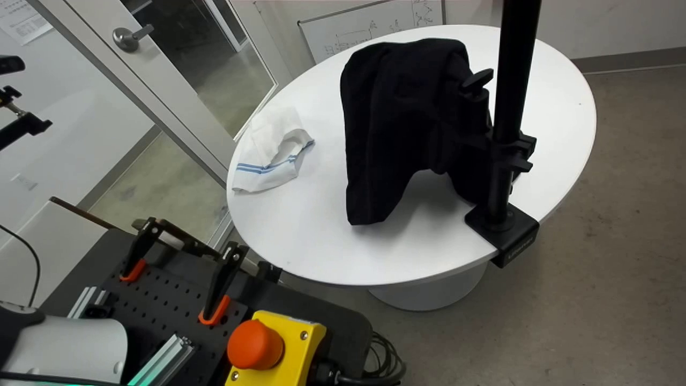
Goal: Hang and unhang the white cloth from the stand then hang up the black cloth
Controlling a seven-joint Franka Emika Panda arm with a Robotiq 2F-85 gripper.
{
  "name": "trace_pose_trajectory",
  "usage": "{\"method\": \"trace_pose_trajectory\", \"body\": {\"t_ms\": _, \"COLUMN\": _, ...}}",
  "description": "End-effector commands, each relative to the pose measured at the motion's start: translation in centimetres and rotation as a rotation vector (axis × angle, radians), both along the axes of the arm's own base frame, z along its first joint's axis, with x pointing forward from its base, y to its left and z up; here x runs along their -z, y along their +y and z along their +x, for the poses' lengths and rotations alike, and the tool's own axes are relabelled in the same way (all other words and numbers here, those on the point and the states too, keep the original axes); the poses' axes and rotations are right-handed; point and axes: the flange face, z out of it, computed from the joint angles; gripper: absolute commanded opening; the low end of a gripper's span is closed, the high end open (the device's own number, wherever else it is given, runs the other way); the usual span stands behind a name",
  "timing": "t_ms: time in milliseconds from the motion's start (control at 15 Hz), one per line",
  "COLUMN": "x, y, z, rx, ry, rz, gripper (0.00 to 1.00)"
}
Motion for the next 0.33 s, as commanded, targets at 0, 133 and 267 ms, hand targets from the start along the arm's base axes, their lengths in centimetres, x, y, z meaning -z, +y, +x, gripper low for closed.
{"method": "trace_pose_trajectory", "body": {"t_ms": 0, "x": -0.1, "y": 0.01, "z": -0.07, "rx": -0.002, "ry": 0.001, "rz": 0.001, "gripper": 1.0}}
{"method": "trace_pose_trajectory", "body": {"t_ms": 133, "x": -0.16, "y": -0.09, "z": -0.21, "rx": -0.005, "ry": 0.002, "rz": 0.002, "gripper": 1.0}}
{"method": "trace_pose_trajectory", "body": {"t_ms": 267, "x": -0.15, "y": -0.1, "z": -0.23, "rx": -0.006, "ry": 0.002, "rz": 0.003, "gripper": 1.0}}
